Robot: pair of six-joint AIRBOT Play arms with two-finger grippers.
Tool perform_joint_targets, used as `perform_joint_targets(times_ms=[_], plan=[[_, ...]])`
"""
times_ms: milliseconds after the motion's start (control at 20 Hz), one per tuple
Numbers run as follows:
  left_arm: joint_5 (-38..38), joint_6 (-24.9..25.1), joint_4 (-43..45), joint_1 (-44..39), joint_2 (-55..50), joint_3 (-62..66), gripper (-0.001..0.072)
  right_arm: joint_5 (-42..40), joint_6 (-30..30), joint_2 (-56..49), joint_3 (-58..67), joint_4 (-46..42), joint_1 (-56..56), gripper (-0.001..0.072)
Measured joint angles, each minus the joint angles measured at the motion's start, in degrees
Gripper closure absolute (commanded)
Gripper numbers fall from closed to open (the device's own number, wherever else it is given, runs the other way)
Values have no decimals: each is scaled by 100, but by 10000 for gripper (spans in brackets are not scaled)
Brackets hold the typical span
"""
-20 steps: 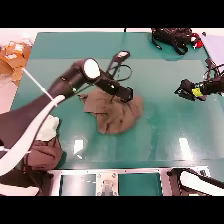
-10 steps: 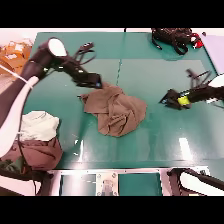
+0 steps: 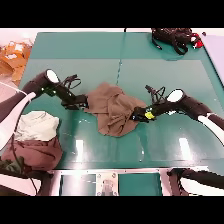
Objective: Fold the shirts.
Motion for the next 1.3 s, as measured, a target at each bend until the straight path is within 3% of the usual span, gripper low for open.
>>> perform_joint_targets(times_ms=[50, 150, 200, 250, 300, 350, 550, 600, 650, 1100, 1300], plan=[[153, 63, -205, 9, 9, -114, -13, -31, -50, -50, -11, 44, 39, 693], [413, 271, -636, 17, -28, -267, -12, -136, -133, -107, -20, 87, 83, 697], [481, 376, -824, 20, -68, -315, 36, -181, -166, -129, -24, 107, 94, 697], [503, 468, -1001, 24, -114, -354, 198, -214, -197, -142, -26, 109, 94, 697], [514, 549, -1062, 22, -157, -382, 310, -245, -225, -153, -31, 114, 81, 696], [485, 625, -1117, 37, -201, -389, 354, -249, -240, -160, -31, 120, 37, 697], [179, 839, -1106, 79, -247, -144, 358, -247, -361, -170, -31, 120, -321, 697], [96, 881, -1139, 85, -243, -33, 550, -203, -391, -173, -31, 116, -433, 697], [-9, 907, -1152, 79, -243, 63, 678, -170, -428, -173, -31, 116, -533, 697], [-566, 975, -1097, 87, -192, 896, 683, 164, -723, -76, 151, 98, -1552, 698], [-870, 518, -225, 85, 280, 1834, 683, 706, -826, 332, 855, 90, -2426, 698]])
